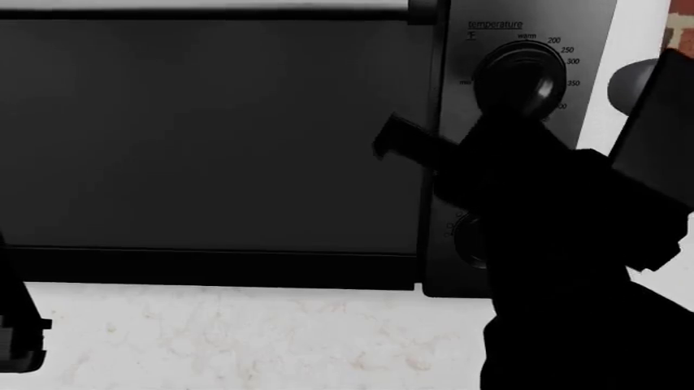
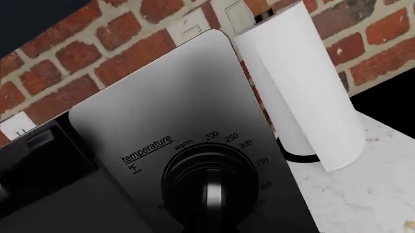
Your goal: Decrease the toaster oven temperature.
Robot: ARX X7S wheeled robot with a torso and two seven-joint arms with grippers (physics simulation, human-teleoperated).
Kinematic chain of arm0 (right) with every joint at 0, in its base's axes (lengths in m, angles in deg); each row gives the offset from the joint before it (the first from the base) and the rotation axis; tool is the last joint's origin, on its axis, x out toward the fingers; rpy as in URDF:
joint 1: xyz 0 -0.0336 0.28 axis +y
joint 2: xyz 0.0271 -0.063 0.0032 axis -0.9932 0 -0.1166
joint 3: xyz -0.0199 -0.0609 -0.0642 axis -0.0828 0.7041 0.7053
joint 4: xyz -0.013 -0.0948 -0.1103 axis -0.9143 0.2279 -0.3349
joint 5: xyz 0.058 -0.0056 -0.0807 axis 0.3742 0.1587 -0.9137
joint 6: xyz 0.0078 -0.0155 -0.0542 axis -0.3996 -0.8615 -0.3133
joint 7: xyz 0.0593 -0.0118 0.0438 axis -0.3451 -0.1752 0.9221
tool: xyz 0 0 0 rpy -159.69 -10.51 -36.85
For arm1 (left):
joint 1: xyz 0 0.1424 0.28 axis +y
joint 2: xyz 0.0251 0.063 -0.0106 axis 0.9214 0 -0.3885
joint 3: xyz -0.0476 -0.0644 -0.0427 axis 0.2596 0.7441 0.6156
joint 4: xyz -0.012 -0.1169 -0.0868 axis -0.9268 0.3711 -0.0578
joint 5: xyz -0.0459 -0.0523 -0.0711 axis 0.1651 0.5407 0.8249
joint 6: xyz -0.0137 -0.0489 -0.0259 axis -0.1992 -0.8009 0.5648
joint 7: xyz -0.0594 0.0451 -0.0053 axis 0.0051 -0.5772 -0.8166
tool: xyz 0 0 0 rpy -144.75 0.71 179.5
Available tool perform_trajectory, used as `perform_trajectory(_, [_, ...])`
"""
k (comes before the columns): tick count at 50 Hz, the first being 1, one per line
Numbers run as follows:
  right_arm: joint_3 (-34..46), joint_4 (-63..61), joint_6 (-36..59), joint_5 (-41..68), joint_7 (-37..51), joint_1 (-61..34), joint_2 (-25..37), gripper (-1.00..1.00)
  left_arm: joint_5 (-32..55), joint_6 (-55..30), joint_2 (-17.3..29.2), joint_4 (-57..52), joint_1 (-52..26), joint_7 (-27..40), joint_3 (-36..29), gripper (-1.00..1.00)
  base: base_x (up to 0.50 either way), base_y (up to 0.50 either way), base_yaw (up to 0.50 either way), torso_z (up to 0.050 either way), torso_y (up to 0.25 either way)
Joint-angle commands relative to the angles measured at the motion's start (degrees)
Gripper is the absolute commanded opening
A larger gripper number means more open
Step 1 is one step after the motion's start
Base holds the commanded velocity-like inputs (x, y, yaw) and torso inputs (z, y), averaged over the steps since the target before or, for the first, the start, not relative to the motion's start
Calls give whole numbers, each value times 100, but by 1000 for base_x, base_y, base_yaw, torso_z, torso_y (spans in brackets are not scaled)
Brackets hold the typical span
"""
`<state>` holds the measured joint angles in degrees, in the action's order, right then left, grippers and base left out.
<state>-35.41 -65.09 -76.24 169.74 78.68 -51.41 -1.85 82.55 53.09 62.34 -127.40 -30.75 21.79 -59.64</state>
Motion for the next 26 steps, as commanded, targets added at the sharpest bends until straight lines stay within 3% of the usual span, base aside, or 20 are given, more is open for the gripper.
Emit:
perform_trajectory(1, [533,690,507,161,-486,-346,-23,-100,-17,-31,31,-8,-22,66,-94,100,11,0,10,0,0])
perform_trajectory(26, [1096,893,1760,100,-283,-1205,146,-100,9,-99,111,-45,-75,166,-201,100,11,4,11,0,0])
